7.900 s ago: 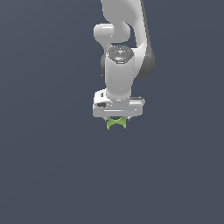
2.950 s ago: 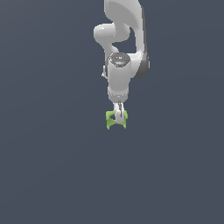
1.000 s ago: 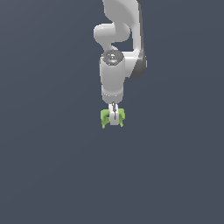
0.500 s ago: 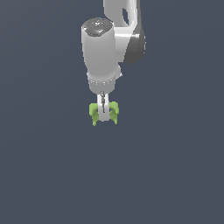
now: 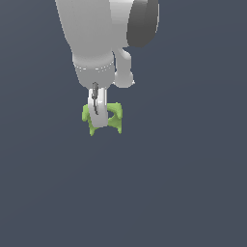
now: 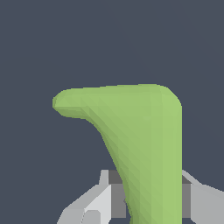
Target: Pick up the object and move it to a goal position.
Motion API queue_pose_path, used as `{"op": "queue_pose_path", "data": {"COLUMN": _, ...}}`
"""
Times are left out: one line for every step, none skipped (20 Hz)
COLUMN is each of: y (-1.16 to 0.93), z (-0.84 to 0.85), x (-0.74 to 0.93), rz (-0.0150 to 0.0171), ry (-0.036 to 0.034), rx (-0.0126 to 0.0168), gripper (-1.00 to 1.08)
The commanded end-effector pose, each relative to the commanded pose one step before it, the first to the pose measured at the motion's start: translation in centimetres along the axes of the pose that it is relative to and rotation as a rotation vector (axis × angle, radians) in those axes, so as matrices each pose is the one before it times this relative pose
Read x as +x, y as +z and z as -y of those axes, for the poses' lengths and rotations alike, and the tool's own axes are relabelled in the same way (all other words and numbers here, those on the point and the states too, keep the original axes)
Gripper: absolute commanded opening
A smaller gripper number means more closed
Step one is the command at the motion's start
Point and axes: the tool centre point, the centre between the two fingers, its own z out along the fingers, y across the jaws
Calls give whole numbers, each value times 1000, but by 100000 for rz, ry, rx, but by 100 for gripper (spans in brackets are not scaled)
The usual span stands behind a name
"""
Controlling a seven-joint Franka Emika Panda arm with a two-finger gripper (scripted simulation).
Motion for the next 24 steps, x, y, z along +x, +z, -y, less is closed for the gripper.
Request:
{"op": "queue_pose_path", "data": {"y": -1642, "z": 666, "x": 702, "rz": 30, "ry": -102, "rx": -70, "gripper": -100}}
{"op": "queue_pose_path", "data": {"y": -600, "z": 255, "x": 273, "rz": 0, "ry": 0, "rx": 0, "gripper": -100}}
{"op": "queue_pose_path", "data": {"y": -582, "z": 249, "x": 265, "rz": 0, "ry": 0, "rx": 0, "gripper": -100}}
{"op": "queue_pose_path", "data": {"y": -562, "z": 249, "x": 236, "rz": 20, "ry": -44, "rx": 1, "gripper": -100}}
{"op": "queue_pose_path", "data": {"y": -548, "z": 237, "x": 250, "rz": 0, "ry": 0, "rx": 0, "gripper": -100}}
{"op": "queue_pose_path", "data": {"y": -531, "z": 231, "x": 242, "rz": 0, "ry": 0, "rx": 0, "gripper": -100}}
{"op": "queue_pose_path", "data": {"y": -515, "z": 225, "x": 235, "rz": 0, "ry": 0, "rx": 0, "gripper": -100}}
{"op": "queue_pose_path", "data": {"y": -496, "z": 226, "x": 208, "rz": 22, "ry": -43, "rx": 0, "gripper": -100}}
{"op": "queue_pose_path", "data": {"y": -484, "z": 214, "x": 221, "rz": 0, "ry": 0, "rx": 0, "gripper": -100}}
{"op": "queue_pose_path", "data": {"y": -469, "z": 209, "x": 214, "rz": 0, "ry": 0, "rx": 0, "gripper": -100}}
{"op": "queue_pose_path", "data": {"y": -454, "z": 203, "x": 207, "rz": 0, "ry": 0, "rx": 0, "gripper": -100}}
{"op": "queue_pose_path", "data": {"y": -434, "z": 205, "x": 184, "rz": 27, "ry": -41, "rx": -1, "gripper": -100}}
{"op": "queue_pose_path", "data": {"y": -424, "z": 193, "x": 194, "rz": 0, "ry": 0, "rx": 0, "gripper": -100}}
{"op": "queue_pose_path", "data": {"y": -410, "z": 188, "x": 187, "rz": 0, "ry": 0, "rx": 0, "gripper": -100}}
{"op": "queue_pose_path", "data": {"y": -396, "z": 183, "x": 181, "rz": 0, "ry": 0, "rx": 0, "gripper": -100}}
{"op": "queue_pose_path", "data": {"y": -382, "z": 178, "x": 174, "rz": 0, "ry": 0, "rx": 0, "gripper": -100}}
{"op": "queue_pose_path", "data": {"y": -368, "z": 173, "x": 167, "rz": 0, "ry": 0, "rx": 0, "gripper": -100}}
{"op": "queue_pose_path", "data": {"y": -342, "z": 172, "x": 158, "rz": 41, "ry": -26, "rx": -2, "gripper": -100}}
{"op": "queue_pose_path", "data": {"y": -322, "z": 154, "x": 146, "rz": 0, "ry": 0, "rx": 0, "gripper": -100}}
{"op": "queue_pose_path", "data": {"y": -293, "z": 142, "x": 132, "rz": 0, "ry": 0, "rx": 0, "gripper": -100}}
{"op": "queue_pose_path", "data": {"y": -266, "z": 130, "x": 120, "rz": 0, "ry": 0, "rx": 0, "gripper": -100}}
{"op": "queue_pose_path", "data": {"y": -241, "z": 120, "x": 108, "rz": 0, "ry": 0, "rx": 0, "gripper": -100}}
{"op": "queue_pose_path", "data": {"y": -218, "z": 109, "x": 97, "rz": 0, "ry": 0, "rx": 0, "gripper": -100}}
{"op": "queue_pose_path", "data": {"y": -196, "z": 100, "x": 87, "rz": 0, "ry": 0, "rx": 0, "gripper": -100}}
